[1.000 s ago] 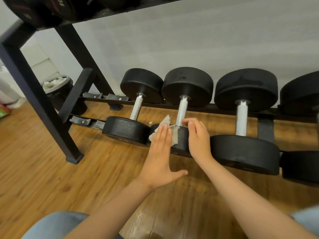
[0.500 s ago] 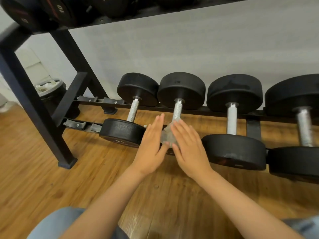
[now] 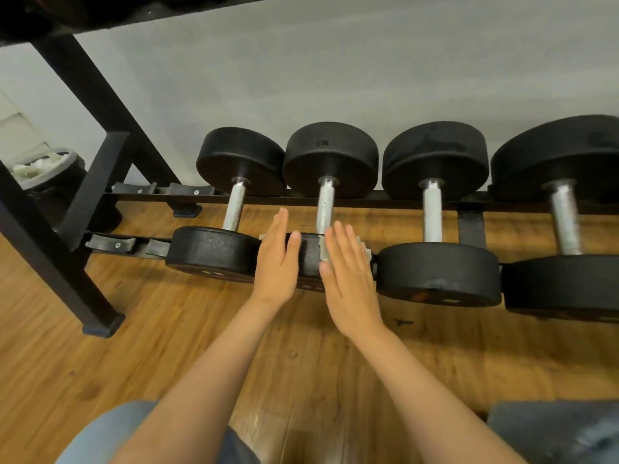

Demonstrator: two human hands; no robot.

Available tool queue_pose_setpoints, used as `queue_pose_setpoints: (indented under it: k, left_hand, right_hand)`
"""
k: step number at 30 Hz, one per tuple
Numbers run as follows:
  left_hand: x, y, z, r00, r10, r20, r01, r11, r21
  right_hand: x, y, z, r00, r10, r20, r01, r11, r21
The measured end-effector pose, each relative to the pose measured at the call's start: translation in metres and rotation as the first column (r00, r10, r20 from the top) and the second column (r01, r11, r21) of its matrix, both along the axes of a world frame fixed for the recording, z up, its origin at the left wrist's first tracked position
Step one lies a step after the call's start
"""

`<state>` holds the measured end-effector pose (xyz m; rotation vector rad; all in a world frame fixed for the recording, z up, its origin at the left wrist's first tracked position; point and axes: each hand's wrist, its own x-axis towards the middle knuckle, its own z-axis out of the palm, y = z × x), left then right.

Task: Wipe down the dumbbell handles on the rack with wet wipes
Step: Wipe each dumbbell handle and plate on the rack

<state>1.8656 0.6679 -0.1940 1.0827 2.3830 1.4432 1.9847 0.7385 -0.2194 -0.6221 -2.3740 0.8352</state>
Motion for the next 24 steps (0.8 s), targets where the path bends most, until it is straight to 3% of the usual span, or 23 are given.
queue_pose_setpoints:
  k: [7,11,13,17,20,22,24]
  left_hand:
    - [0.002,0.007,-0.007,0.98,0.101,-0.169,-0.105,0.994,-0.013]
    - [0.0,0.006,-0.007,0.978,0.093,-0.189,-0.1,0.994,-0.031]
    - [0.0,0.007,-0.007,0.974,0.097,-0.203,-0.105,0.994,-0.026]
    - [0.001,0.007,-0.008,0.972,0.1,-0.214,-0.108,0.994,-0.026]
    - [0.001,0.007,-0.007,0.973,0.097,-0.21,-0.106,0.994,-0.032]
    - [0.001,0.006,-0.005,0.981,0.081,-0.179,-0.087,0.996,-0.025]
    - [0.0,0.006,-0.003,0.991,0.064,-0.117,-0.065,0.998,-0.008]
  right_hand:
    - [-0.004,-0.007,-0.017,0.971,-0.173,-0.164,0.127,0.958,-0.257]
    - [-0.003,-0.005,-0.022,0.924,-0.321,-0.207,0.148,0.802,-0.579]
    - [-0.002,-0.005,-0.019,0.917,-0.352,-0.186,0.168,0.766,-0.62]
    - [-0.008,-0.008,-0.012,0.917,-0.364,-0.163,0.218,0.8,-0.559]
    - [-0.014,-0.021,-0.004,0.951,-0.262,-0.165,0.215,0.942,-0.257]
    - [-0.018,-0.024,0.0,0.971,-0.163,-0.176,0.146,0.984,-0.107]
    - [-0.017,-0.013,0.01,0.969,-0.09,-0.23,0.047,0.981,-0.186]
